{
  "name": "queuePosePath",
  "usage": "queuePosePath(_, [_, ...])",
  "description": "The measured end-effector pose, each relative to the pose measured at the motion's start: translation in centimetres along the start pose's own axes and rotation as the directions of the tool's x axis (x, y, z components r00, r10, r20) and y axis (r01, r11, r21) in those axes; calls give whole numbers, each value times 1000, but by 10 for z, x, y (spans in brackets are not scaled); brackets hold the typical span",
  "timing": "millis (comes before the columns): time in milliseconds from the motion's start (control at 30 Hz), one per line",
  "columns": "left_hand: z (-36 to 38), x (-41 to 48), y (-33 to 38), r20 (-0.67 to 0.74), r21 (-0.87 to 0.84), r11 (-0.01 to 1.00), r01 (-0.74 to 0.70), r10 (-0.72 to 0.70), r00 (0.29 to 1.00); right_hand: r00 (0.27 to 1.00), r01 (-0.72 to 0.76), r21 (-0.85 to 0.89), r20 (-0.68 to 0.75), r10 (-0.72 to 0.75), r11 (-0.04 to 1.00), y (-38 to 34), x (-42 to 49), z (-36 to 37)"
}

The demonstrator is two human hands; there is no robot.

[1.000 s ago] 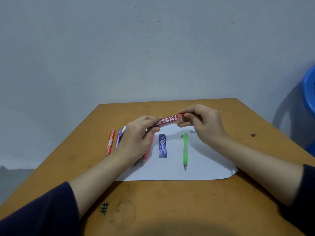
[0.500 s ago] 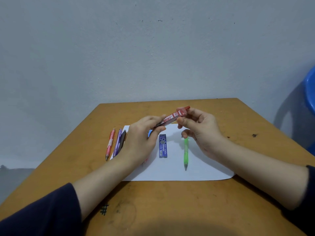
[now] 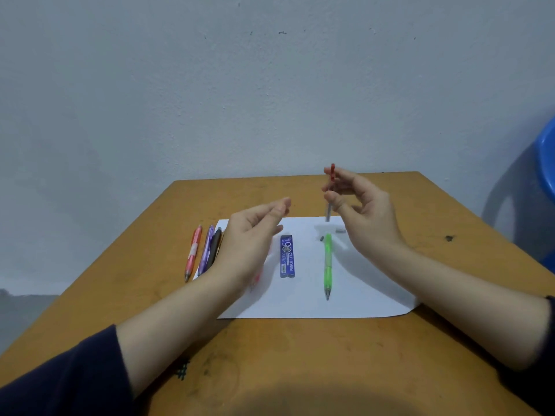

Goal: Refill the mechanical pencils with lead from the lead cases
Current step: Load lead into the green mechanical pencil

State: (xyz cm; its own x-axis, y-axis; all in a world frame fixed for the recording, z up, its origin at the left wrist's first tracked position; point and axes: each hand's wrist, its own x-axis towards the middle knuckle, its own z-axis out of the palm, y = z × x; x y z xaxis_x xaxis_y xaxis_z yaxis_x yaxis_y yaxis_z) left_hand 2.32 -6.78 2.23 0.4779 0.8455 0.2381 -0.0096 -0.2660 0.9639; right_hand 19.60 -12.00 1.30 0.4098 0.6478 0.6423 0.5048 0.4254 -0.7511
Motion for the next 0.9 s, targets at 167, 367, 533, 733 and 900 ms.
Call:
queuePosePath(167, [3, 0, 5, 153, -501, 823, 267, -220, 963, 919, 392, -314, 180, -351, 865, 13, 2, -2])
queuePosePath(367, [-6, 0, 8, 354, -638, 606, 475, -317, 880, 842, 539, -444, 306, -444, 716, 21, 3, 2])
queuePosePath(533, [-8, 0, 10, 406, -708, 491, 508, -306, 861, 802, 597, -512, 372, -467, 618, 25, 5, 1])
queuePosePath(733, [-9, -1, 11, 412, -747, 411, 523, -331, 849, 800, 600, -458, 352, -485, 656, 18, 5, -4])
queuePosePath(900, [-10, 1, 9, 418, -712, 437, 549, -364, 832, 747, 660, -487, 352, -564, 572, 15, 5, -5])
